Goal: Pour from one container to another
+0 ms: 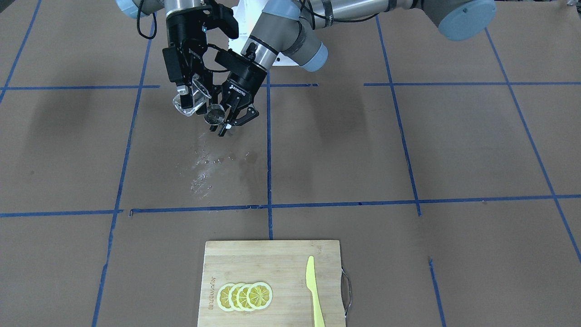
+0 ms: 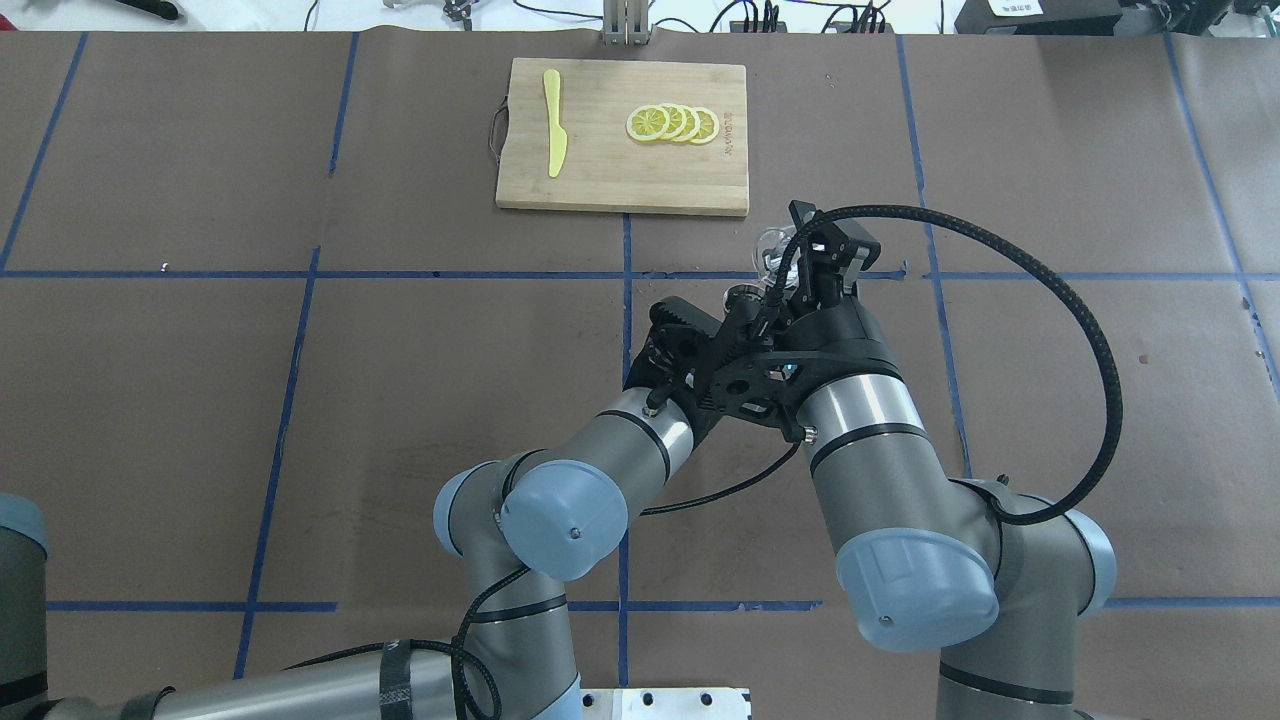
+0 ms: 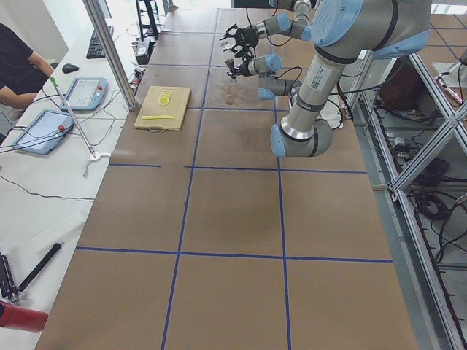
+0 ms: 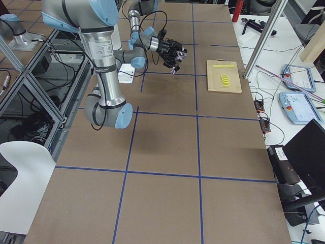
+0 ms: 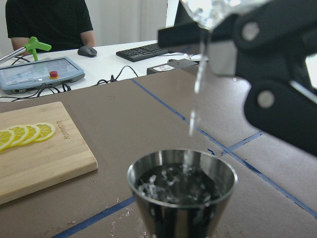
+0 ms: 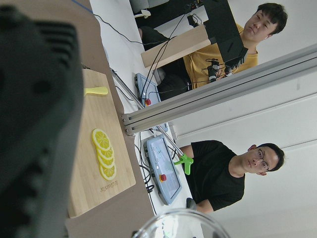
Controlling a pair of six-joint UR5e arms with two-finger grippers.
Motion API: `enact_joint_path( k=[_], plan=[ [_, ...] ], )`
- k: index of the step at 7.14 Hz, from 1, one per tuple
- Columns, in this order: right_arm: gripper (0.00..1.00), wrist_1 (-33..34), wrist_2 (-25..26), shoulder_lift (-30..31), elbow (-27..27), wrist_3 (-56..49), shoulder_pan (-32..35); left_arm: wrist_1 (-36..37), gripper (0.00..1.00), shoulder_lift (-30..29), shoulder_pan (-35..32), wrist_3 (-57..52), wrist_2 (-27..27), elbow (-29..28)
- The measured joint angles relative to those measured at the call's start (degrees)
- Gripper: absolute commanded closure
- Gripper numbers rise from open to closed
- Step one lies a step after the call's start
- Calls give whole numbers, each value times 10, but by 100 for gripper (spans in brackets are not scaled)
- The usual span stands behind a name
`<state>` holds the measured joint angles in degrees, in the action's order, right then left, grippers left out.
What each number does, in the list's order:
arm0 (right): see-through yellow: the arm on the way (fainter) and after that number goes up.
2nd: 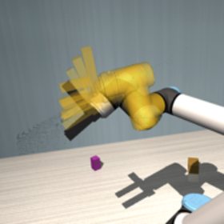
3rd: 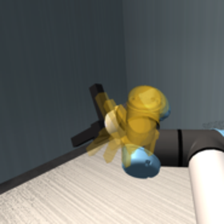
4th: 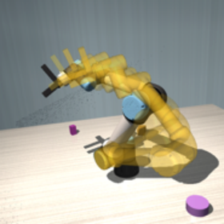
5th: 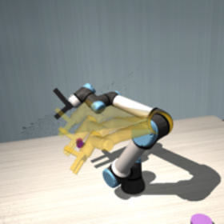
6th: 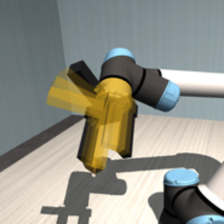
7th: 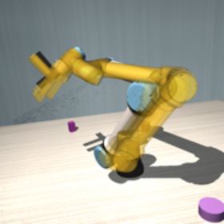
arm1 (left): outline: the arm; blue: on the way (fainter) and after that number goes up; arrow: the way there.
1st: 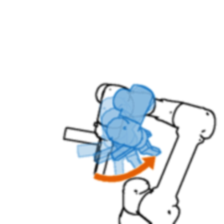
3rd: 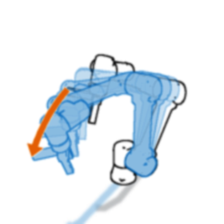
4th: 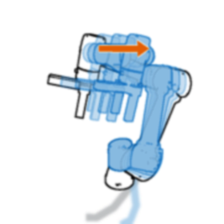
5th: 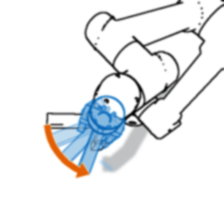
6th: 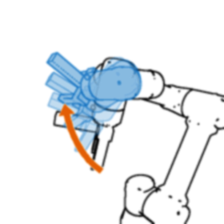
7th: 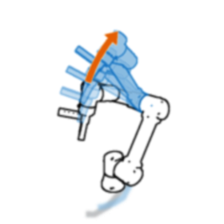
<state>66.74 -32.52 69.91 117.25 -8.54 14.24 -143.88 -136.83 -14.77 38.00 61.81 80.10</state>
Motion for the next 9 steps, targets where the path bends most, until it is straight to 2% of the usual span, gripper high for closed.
enact_joint_path(
  k=[6, 9],
  plan=[
    [100, -10, 1, 1, 4, 60, 12, -5, 100, 5, -9, -1, 10, 7],
    [100, -10, 1, 7, 9, 109, 36, -6, 100, 24, -18, 0, 24, 32]
  ],
)
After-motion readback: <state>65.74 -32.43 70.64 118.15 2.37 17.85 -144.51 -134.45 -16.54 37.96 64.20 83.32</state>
